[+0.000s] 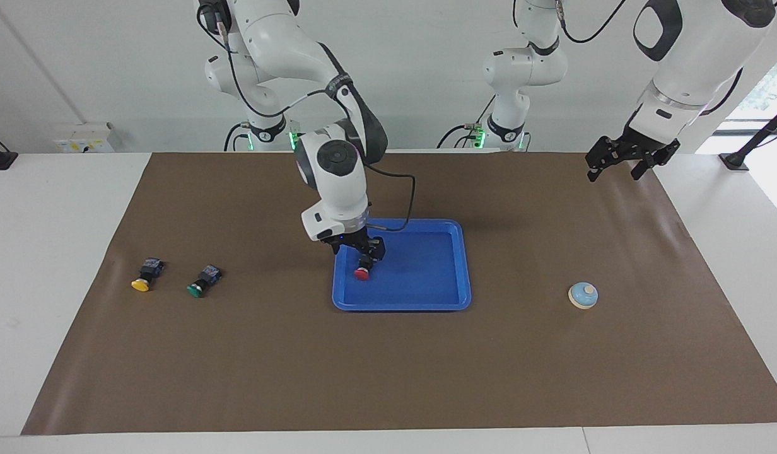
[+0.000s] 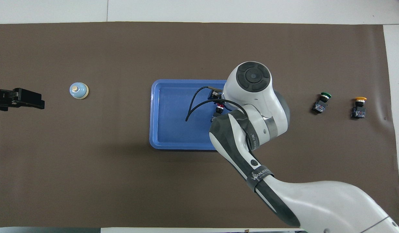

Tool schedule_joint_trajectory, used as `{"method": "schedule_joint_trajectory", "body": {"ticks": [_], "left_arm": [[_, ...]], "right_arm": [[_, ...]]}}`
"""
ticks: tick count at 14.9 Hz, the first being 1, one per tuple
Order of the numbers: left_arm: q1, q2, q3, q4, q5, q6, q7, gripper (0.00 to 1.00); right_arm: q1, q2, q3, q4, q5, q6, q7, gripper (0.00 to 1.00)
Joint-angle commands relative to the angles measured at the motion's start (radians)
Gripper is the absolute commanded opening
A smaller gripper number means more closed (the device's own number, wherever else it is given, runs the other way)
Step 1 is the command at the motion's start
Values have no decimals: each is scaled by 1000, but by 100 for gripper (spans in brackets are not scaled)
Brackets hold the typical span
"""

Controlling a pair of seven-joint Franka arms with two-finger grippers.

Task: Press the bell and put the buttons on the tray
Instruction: 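Lower the red button into the tray and open the right gripper, then move the right gripper back toward the green button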

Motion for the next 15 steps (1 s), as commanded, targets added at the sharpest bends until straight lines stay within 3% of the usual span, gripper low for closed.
{"method": "schedule_joint_trajectory", "body": {"ticks": [1, 5, 8, 13, 15], "left_arm": [[-1, -4, 3, 11, 1, -17, -3, 100], [-1, -4, 3, 11, 1, -17, -3, 100], [-1, -4, 3, 11, 1, -17, -3, 100], [-1, -4, 3, 11, 1, -17, -3, 100], [-1, -4, 3, 11, 1, -17, -3, 100]], "right_arm": [[-94, -78, 5, -6, 9, -82, -120, 100], [-246, -100, 2, -17, -8, -136, -298, 100], [-359, -120, 2, -87, -38, -115, -427, 100], [-497, -163, 2, -284, -83, 89, -540, 100], [-519, -151, 2, -312, -106, 146, -537, 100]]}}
